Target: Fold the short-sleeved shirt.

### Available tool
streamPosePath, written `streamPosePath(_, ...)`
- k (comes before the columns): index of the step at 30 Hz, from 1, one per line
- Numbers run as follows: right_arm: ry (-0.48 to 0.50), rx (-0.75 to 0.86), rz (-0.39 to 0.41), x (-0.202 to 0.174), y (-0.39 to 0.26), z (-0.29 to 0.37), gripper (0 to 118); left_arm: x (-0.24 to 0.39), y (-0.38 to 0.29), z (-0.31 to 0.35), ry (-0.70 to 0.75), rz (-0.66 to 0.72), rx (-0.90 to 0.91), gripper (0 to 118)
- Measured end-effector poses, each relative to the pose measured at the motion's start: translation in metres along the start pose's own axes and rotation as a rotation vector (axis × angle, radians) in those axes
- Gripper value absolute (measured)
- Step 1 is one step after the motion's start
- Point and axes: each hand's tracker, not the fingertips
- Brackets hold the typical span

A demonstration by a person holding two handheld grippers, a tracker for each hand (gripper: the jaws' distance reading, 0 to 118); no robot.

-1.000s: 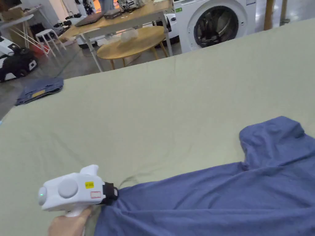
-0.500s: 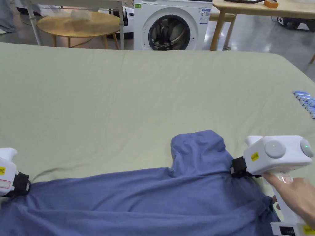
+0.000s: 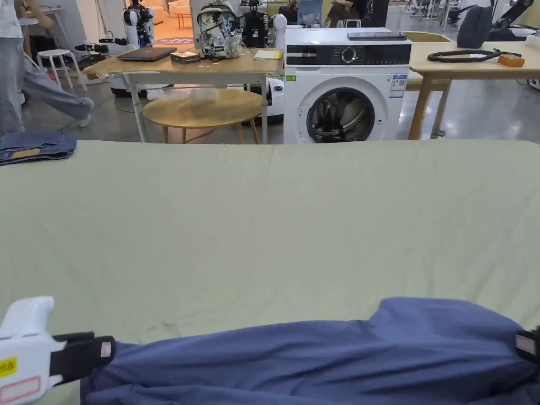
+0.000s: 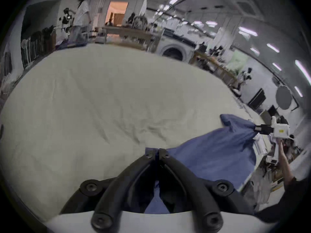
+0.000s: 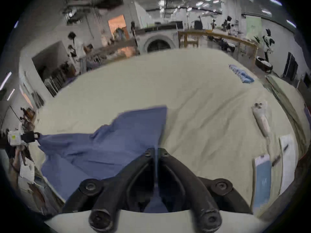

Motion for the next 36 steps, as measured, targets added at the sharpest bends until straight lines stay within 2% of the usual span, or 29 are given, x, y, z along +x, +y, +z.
streamPosePath(3, -0.053, 0.025, 0.004, 0.002, -0.052, 0.042, 2, 0.009, -0.046, 0.032, -0.052, 0.051, -0.007, 0)
streamPosePath(8, -0.083, 0.007, -0.051, 0.01, -0.126, 0.063, 2, -0.006, -0.111, 0.052, -0.014, 0.099, -0.01, 0)
streamPosePath(12, -0.093, -0.035, -0.079, 0.015, -0.153, 0.054, 2, -0.009, -0.137, 0.043, -0.004, 0.116, -0.025, 0)
streamPosePath(18, -0.113, -0.036, -0.093, 0.011, -0.167, 0.044, 4, -0.004, -0.139, 0.028, 0.058, 0.09, -0.049, 0)
streamPosePath(19, -0.123, -0.037, -0.083, 0.009, -0.168, 0.043, 17, 0.003, -0.138, 0.028, 0.102, 0.042, -0.048, 6)
streamPosePath(21, -0.168, -0.009, -0.056, 0.006, -0.168, 0.047, 54, 0.0, -0.137, 0.03, 0.235, -0.085, -0.059, 39)
streamPosePath(22, -0.168, 0.021, -0.043, 0.005, -0.166, 0.054, 57, 0.008, -0.135, 0.034, 0.227, -0.092, -0.053, 46)
streamPosePath(23, -0.153, 0.066, -0.043, 0.001, -0.162, 0.061, 57, 0.015, -0.131, 0.043, 0.251, -0.144, -0.043, 47)
streamPosePath(24, -0.143, 0.113, -0.038, -0.014, -0.151, 0.077, 57, 0.026, -0.126, 0.051, 0.189, -0.114, 0.015, 47)
streamPosePath(25, -0.131, 0.154, -0.03, -0.021, -0.144, 0.085, 57, 0.039, -0.116, 0.061, 0.188, -0.126, 0.059, 47)
streamPosePath(26, -0.122, 0.203, -0.016, -0.031, -0.135, 0.094, 57, 0.049, -0.104, 0.073, 0.233, -0.242, 0.129, 47)
streamPosePath(29, -0.066, 0.345, 0.014, -0.059, -0.115, 0.113, 57, 0.083, -0.083, 0.105, 0.157, -0.293, 0.315, 47)
streamPosePath(33, 0.051, 0.442, 0.127, -0.109, -0.088, 0.124, 55, 0.132, -0.074, 0.132, 0.115, -0.374, 0.543, 47)
streamPosePath(35, 0.094, 0.459, 0.178, -0.128, -0.08, 0.123, 43, 0.148, -0.076, 0.135, 0.12, -0.419, 0.622, 47)
streamPosePath(36, 0.115, 0.468, 0.2, -0.134, -0.078, 0.12, 28, 0.154, -0.077, 0.133, 0.131, -0.426, 0.633, 46)
